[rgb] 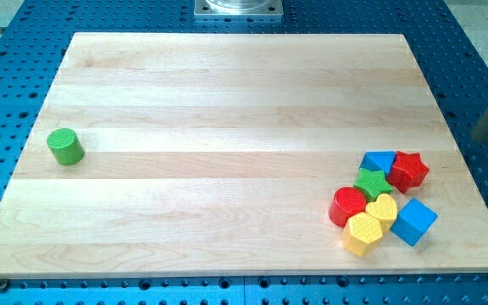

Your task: Separate the green star from the red blocks

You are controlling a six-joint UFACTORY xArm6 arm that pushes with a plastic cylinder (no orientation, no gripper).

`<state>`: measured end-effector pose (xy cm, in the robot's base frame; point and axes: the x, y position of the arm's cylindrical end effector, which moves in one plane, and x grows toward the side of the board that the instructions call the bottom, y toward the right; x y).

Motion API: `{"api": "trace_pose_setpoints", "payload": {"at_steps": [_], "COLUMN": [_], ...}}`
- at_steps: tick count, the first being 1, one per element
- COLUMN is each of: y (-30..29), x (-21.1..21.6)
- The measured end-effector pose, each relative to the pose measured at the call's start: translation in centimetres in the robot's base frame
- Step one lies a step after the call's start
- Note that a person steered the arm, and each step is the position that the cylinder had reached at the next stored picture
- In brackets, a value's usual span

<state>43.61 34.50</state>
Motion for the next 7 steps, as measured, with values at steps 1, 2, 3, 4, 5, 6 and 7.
{"api": "trace_pose_setpoints", "payload": {"at_steps": [1,2,3,4,5,6,7], "y": [0.0,0.0,0.0,0.0,0.0,0.0,-4.9], "x": [-0.2,-0.4,-0.7,-0.7,-0.6,0.6,5.8]}}
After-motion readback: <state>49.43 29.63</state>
